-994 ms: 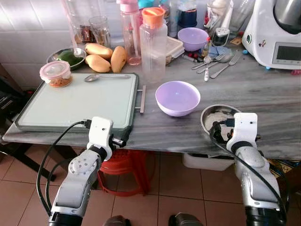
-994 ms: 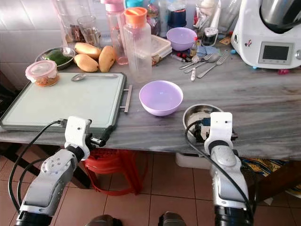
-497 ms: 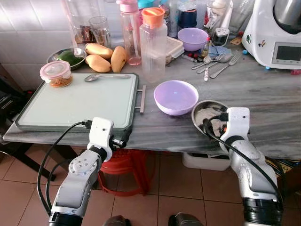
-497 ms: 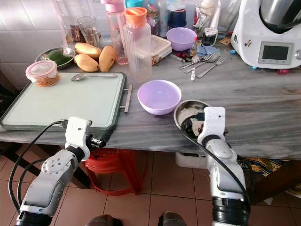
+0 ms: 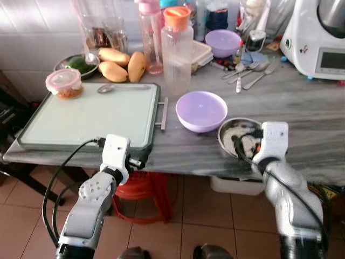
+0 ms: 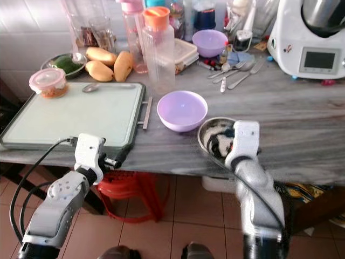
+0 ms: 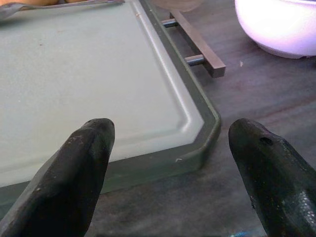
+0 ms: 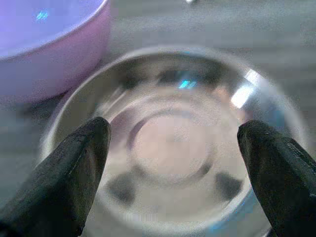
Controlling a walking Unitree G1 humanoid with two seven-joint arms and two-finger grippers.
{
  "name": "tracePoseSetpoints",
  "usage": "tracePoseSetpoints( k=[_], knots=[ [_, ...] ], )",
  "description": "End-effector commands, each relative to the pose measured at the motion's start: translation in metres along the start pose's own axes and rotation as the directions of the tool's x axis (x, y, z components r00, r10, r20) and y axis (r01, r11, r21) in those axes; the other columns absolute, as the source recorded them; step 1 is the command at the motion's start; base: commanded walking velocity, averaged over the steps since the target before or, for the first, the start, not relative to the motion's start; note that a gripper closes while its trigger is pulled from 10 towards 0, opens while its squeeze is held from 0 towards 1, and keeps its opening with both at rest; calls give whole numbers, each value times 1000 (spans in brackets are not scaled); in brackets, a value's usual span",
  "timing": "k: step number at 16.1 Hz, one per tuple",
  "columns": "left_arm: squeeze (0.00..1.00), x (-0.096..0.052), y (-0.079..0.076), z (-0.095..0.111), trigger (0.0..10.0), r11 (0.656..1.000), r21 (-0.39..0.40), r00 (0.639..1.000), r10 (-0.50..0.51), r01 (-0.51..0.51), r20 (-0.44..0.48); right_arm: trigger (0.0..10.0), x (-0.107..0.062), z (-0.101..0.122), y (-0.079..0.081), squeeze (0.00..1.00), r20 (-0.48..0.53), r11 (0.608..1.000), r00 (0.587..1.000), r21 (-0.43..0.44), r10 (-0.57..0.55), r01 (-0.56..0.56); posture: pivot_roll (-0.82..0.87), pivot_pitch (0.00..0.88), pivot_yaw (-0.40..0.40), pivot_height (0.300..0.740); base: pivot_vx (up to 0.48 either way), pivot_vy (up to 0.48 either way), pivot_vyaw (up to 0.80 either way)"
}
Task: Setting the table
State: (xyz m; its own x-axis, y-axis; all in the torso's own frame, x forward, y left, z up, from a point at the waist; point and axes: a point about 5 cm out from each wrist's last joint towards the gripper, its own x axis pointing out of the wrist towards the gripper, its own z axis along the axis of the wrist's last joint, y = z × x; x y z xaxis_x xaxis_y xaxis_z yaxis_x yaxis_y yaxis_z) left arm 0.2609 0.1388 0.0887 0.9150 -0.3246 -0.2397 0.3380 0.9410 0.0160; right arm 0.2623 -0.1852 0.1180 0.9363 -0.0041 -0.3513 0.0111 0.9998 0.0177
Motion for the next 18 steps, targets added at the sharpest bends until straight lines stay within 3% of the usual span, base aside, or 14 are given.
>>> tracePoseSetpoints(
  k=[1, 5, 6, 10, 14, 18],
  knots=[
    [0, 1, 1, 2, 10000, 1000, 10, 1000, -5, 5, 2, 10000, -4, 3, 6, 0, 3, 1000, 1000, 4, 13, -13, -26, 29, 54, 740, 0, 0, 0],
    [0, 4, -2, 2, 10000, 1000, -6, 1000, -11, 11, 12, 10000, -15, 11, 14, 0, 131, 995, 991, -92, 40, -28, -44, 18, 55, 740, 0, 0, 0],
    [0, 5, -3, 5, 10000, 999, -43, 999, 10, -8, 47, 10000, -18, 17, 15, 0, 205, 985, 978, -174, 45, -9, -46, 2, 53, 740, 0, 0, 0],
    [0, 6, -2, 12, 10000, 992, -97, 989, 87, -76, 120, 10000, -24, 23, 24, 0, 348, 972, 935, -235, 61, 24, -53, 0, 54, 740, 0, 0, 0],
    [0, 9, -8, 10, 10000, 993, -101, 990, 77, -65, 120, 10000, -24, 17, 31, 0, 386, 979, 919, -204, 74, 7, -58, 0, 44, 740, 0, 0, 0],
    [0, 15, -7, 16, 10000, 993, -97, 986, 77, -63, 145, 10000, -20, 15, 27, 0, 395, 982, 915, -190, 77, 0, -59, 0, 38, 740, 0, 0, -275]
  ],
)
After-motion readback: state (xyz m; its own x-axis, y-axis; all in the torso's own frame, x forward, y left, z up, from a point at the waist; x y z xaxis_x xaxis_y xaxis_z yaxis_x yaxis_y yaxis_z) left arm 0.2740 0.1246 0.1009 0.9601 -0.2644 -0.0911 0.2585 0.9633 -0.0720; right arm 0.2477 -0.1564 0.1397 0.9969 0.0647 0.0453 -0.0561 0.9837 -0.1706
